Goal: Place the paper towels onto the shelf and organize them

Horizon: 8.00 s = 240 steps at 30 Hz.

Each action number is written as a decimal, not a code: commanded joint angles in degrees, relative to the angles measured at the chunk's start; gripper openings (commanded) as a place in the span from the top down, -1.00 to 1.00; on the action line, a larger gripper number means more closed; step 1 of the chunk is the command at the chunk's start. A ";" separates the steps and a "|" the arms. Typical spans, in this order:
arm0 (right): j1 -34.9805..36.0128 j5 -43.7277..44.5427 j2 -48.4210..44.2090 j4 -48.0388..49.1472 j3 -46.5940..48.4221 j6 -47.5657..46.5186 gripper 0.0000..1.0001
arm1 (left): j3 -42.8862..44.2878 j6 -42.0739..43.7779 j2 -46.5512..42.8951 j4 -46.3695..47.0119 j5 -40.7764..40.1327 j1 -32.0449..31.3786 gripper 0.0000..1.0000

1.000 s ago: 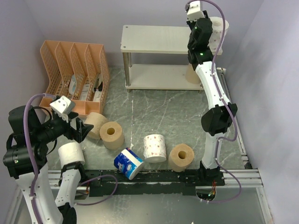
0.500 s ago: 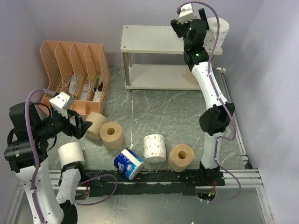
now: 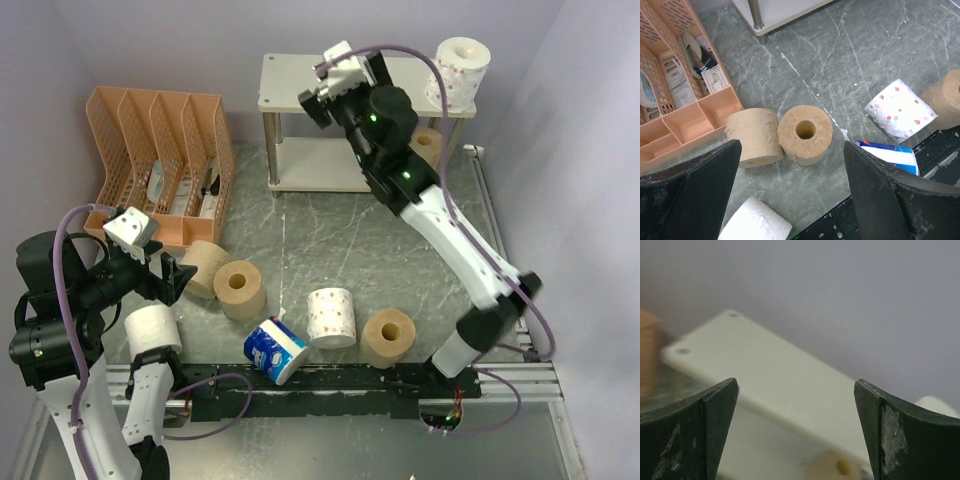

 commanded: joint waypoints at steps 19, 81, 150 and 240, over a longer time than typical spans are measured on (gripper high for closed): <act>28.91 -29.52 -29.61 -46.95 -47.88 28.16 -0.87 | -0.54 -0.85 -2.88 1.54 -0.66 0.63 -0.91; 48.00 11.30 -3.27 -53.92 -49.81 32.66 0.27 | -0.78 -1.32 -4.82 1.93 -1.27 0.61 -0.91; 22.28 -4.37 -33.43 -38.81 -44.51 39.65 -1.00 | -1.20 -1.83 -5.77 2.43 -1.92 0.61 -0.90; 15.37 25.85 -10.72 35.87 -24.75 -47.38 1.00 | -1.91 -2.93 -7.74 3.49 -3.93 0.75 -0.91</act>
